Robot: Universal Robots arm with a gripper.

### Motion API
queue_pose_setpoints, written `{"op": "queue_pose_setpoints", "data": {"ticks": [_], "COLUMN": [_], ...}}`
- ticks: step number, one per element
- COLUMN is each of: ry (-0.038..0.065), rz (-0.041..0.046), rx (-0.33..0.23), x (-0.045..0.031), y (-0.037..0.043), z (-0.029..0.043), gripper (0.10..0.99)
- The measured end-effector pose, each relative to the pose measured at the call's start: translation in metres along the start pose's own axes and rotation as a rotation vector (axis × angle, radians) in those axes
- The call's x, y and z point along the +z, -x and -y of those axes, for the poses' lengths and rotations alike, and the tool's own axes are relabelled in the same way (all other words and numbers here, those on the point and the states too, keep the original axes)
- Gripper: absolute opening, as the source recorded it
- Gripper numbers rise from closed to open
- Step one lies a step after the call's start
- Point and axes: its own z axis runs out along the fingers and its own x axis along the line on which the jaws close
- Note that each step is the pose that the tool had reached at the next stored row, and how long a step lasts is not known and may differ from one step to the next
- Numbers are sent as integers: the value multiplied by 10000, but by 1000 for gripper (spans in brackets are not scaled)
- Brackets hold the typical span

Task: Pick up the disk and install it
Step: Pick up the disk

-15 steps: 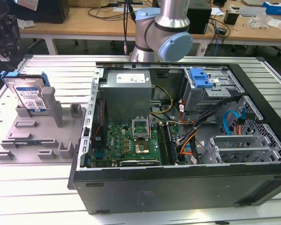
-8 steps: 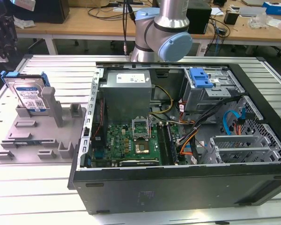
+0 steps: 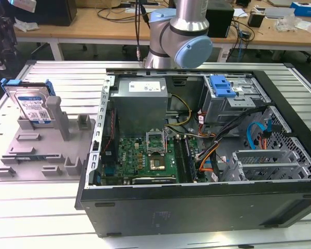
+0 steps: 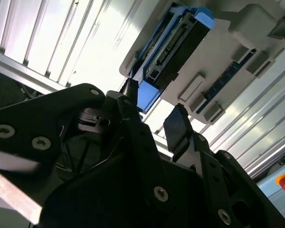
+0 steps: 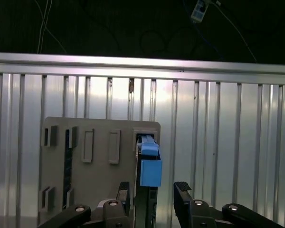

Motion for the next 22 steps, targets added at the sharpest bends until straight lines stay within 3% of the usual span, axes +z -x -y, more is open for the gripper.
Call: {"op": "queue_pose_setpoints", "data": {"ticks": [22], "ry": [0], "rz": [0], "rx": [0], "x": [200], "y": [2], "z": [-9], "gripper": [498]}}
